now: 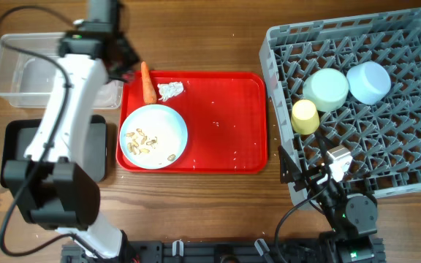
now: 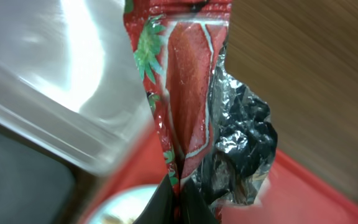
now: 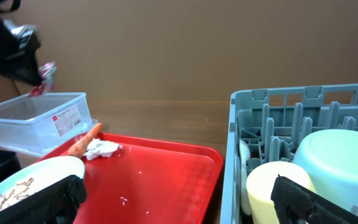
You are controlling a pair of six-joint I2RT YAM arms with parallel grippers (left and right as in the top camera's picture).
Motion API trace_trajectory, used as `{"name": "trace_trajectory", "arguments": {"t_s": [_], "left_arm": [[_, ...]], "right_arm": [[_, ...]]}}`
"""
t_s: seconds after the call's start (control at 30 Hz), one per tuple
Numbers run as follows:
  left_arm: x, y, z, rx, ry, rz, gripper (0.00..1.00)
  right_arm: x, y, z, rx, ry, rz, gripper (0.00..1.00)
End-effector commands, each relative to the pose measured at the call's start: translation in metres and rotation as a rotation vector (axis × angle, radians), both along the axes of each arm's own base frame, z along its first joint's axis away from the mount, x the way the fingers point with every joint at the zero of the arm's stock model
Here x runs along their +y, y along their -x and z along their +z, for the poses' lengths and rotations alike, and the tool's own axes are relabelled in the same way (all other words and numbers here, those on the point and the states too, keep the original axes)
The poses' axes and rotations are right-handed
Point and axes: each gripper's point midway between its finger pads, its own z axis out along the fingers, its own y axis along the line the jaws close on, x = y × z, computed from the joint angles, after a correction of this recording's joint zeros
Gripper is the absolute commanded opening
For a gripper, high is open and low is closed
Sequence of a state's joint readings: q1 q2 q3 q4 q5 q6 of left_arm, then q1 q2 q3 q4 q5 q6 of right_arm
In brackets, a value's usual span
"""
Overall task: Sort waste into correct bins and load items into the dishwasher rack
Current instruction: 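Grasp the red snack wrapper with the left gripper, then drop the red wrapper into the clear plastic bin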
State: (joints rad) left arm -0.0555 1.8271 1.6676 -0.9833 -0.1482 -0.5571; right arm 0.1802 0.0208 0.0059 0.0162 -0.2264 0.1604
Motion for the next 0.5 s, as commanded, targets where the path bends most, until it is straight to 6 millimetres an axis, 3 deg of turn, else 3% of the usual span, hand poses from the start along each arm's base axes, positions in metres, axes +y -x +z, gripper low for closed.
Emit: {"name": "trace_trajectory", "arguments": {"t_s": [0.0,0.03,0.07,0.17,0.2,0.33,0.4,0.47], "left_arm": [[0.054,-0.007,-0.029,0.032,-0.026,0.147,0.04],[0.064,-0.010,-0.029,0.016,-0.025,0.169,0.06],[0.074,-0.020,-0.026,-0.031,-0.010,0.188,0.26],[0.080,-0.037,-0.017,-0.112,0.006,0.190,0.71],[0.078,-0.040,-0.015,-0.124,0.011,0.173,0.78],[0.048,-0.043,-0.006,-0.116,0.084,0.050,0.89],[0.026,-0.038,-0.005,-0.093,0.116,-0.004,0.89],[-0.002,-0.029,-0.010,-0.048,0.141,-0.070,0.78]], "right_arm": [[-0.002,0.000,0.004,-0.012,-0.014,-0.014,1.00],[-0.002,0.000,0.004,-0.012,-0.014,-0.014,1.00],[-0.002,0.000,0.004,-0.012,-0.014,-0.014,1.00],[-0.002,0.000,0.004,-0.012,-0.013,-0.014,1.00],[-0.002,0.000,0.004,-0.012,-0.013,-0.014,1.00],[-0.002,0.000,0.004,-0.012,-0.013,-0.014,1.00],[-0.002,0.000,0.004,-0.012,-0.013,-0.014,1.00],[-0.002,0.000,0.004,-0.012,-0.014,-0.014,1.00]]}}
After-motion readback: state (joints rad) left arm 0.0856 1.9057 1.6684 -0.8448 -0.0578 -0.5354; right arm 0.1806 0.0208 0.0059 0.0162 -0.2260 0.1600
